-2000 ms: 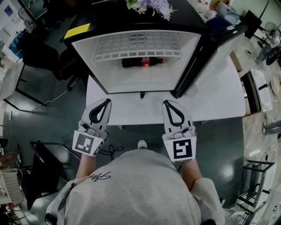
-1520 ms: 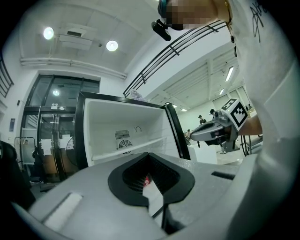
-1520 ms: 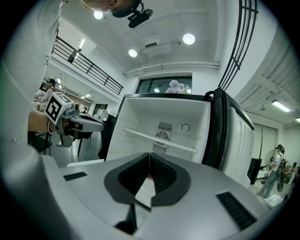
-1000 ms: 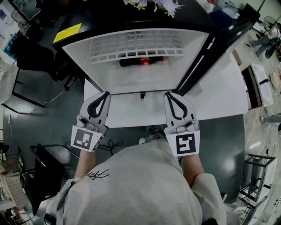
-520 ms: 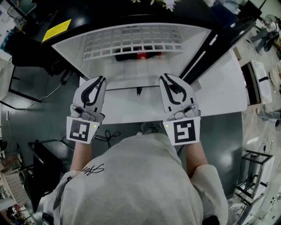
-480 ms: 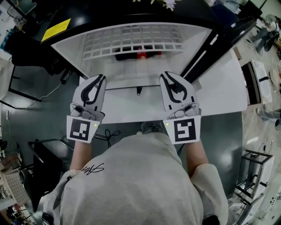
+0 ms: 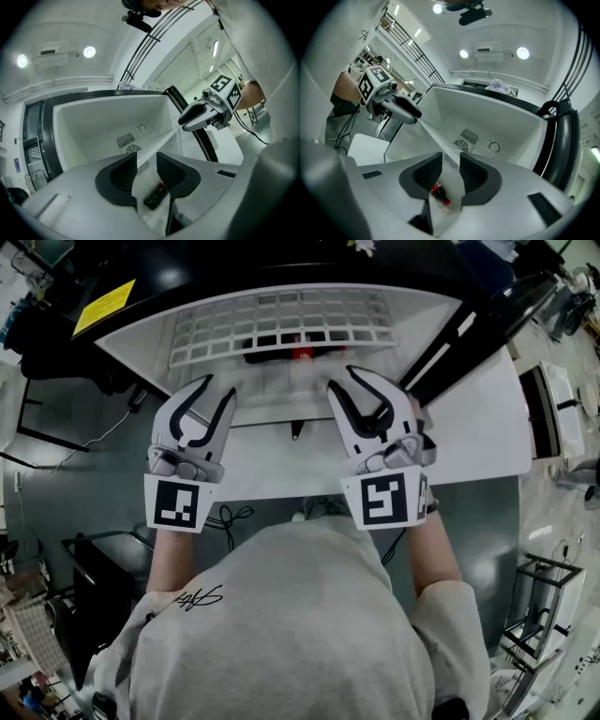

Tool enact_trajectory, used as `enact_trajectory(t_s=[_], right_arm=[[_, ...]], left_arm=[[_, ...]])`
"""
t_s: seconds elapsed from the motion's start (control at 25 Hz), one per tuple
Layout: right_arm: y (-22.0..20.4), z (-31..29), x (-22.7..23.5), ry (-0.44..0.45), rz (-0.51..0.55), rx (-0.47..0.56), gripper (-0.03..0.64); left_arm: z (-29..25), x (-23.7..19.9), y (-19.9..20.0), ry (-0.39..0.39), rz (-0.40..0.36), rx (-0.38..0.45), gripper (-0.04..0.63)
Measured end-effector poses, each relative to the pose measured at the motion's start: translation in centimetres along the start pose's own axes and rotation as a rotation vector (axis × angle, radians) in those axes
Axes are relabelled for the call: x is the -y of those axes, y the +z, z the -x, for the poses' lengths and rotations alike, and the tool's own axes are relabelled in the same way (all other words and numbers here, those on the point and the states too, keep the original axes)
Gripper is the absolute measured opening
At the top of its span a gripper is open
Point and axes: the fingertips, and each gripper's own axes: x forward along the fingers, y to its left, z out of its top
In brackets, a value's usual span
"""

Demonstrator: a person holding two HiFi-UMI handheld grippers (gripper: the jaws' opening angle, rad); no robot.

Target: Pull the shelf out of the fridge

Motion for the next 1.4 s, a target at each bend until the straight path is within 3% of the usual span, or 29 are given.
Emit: enact_trajectory(t_s=[0.28,0.68,1.4], right_arm=[[-0.3,-1.9,-0.3,0.015,0.172,-0.041,0.149],[-1.8,-4.7,0.2,-0.019,0.425,-0.143,0.198],[-4.2,-8.8,1.0,0.001,0.615,-0.265,0.221]], left_arm=[[-2.0,-0.1,-0.2,0.027,-0.216,-0.029,0.146],[-4.5,-0.3,-1.7,0.059,-0.442,-0.115,0.175],[-8.4,-1.0,-4.0,0.049,-0.595,-0.267,0.216]])
